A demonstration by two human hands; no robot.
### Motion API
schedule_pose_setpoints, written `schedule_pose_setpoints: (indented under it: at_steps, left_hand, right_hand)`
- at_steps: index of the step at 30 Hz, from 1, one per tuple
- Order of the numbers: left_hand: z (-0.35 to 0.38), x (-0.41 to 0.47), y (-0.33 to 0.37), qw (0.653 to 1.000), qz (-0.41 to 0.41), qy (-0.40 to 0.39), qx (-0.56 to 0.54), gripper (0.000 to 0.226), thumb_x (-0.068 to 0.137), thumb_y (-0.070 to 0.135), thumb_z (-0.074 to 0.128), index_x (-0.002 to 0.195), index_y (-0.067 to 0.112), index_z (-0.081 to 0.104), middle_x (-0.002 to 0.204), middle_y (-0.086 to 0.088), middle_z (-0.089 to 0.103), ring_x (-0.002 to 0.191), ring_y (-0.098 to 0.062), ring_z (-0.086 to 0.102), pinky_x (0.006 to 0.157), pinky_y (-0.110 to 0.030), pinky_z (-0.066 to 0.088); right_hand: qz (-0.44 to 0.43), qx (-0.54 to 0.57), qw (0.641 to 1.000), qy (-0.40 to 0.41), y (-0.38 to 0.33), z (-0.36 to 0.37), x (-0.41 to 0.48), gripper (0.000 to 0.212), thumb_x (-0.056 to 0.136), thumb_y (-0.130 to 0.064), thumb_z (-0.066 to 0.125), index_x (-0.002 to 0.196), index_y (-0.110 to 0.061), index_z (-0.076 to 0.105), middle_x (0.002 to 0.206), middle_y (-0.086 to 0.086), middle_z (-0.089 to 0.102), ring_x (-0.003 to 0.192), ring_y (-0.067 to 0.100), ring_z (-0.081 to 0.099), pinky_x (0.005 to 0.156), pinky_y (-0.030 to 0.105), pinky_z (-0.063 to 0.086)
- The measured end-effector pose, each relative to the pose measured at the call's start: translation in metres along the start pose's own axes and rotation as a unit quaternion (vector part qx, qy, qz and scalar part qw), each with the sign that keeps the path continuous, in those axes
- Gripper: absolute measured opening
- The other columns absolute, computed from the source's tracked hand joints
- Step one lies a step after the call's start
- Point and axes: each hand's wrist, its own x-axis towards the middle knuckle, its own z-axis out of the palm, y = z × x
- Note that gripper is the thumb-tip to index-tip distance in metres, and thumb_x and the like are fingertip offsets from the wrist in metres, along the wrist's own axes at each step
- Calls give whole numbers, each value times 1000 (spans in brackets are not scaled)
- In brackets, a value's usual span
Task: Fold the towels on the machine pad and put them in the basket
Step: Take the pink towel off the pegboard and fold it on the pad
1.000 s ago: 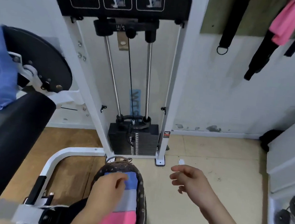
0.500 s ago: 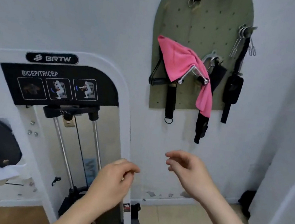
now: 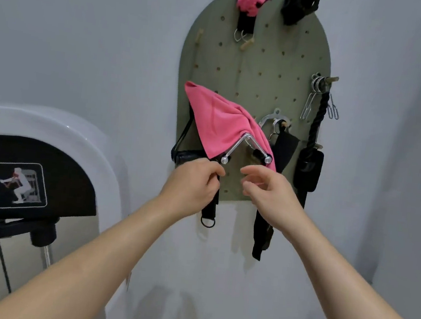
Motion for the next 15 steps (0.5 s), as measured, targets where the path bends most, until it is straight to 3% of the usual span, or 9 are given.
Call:
schedule_pose_setpoints:
  at_steps: [5,9,12,15]
  left_hand:
    - [38,109,-53,997,18,-29,71,28,90,21,52,116,21,62,103,3,58,99,-20,57,81,-38,49]
    - [69,170,-99,987,-50,-29,151,45,91,35,57,130,17,43,120,-11,48,104,-30,52,78,-42,50]
    - [88,198,-127,982,-151,-22,108,58,89,46,59,126,11,30,116,-16,43,91,-35,56,70,-40,48]
    - [96,215,-138,982,-185,43,-20,46,88,38,62,114,17,31,106,-5,51,84,-29,59,67,-40,49]
  right_hand:
    - [-4,-22,1000,17,21,8,109,38,92,-21,56,130,-28,55,106,-14,62,98,7,62,82,24,49]
    - [-16,-124,992,24,41,14,185,51,92,-23,55,142,-25,41,133,-4,55,110,16,60,75,22,47]
    - [-34,-184,982,28,55,19,230,67,87,-24,58,147,-26,30,133,-4,53,96,16,65,75,29,51]
    - [-66,-205,976,22,71,24,266,89,76,-27,66,148,-37,15,150,-2,36,104,15,62,75,28,49]
